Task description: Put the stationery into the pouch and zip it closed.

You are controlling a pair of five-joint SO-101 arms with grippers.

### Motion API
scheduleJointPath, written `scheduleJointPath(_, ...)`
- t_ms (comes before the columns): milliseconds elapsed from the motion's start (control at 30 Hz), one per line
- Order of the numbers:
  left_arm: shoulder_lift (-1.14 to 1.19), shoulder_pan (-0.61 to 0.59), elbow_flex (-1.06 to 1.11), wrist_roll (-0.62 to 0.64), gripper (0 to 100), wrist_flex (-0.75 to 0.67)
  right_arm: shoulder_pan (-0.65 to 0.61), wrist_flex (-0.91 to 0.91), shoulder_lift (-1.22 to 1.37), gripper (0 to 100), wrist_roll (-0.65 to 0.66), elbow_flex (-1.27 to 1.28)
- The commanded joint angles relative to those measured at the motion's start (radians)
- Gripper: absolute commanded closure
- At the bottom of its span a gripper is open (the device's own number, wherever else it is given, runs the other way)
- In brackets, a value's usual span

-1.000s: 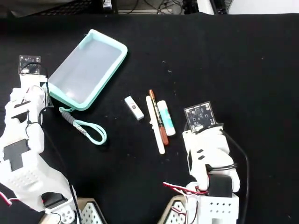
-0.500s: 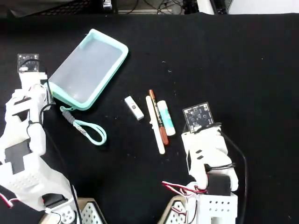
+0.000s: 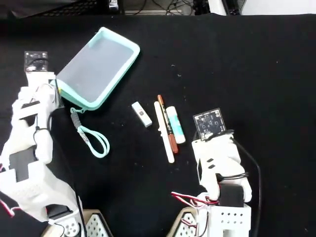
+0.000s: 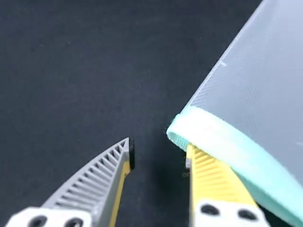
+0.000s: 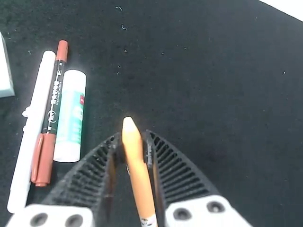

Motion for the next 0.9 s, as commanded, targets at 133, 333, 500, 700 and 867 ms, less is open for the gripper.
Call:
scheduleJointPath(133,0.029,0.085,-0.021,0.011,79,-0.041,0.006,0.011,-0.005,98.6,-0.008,-0.002)
scheduleJointPath(333,0.021,0.128,-0.001,0.044,79,-0.035,0.006,0.011,-0.005,98.6,-0.008,0.002)
scheduleJointPath(500,0.021,0.136,0.002,0.121,79,-0.017,0.006,0.009,-0.005,98.6,-0.008,0.002)
scheduleJointPath(700,-0.055,0.171,0.005,0.123,79,0.083,0.003,0.003,-0.005,98.6,-0.051,0.002)
scheduleJointPath(867,-0.157,0.2,0.005,0.123,79,0.117,-0.064,0.008,-0.005,98.6,-0.049,0.002)
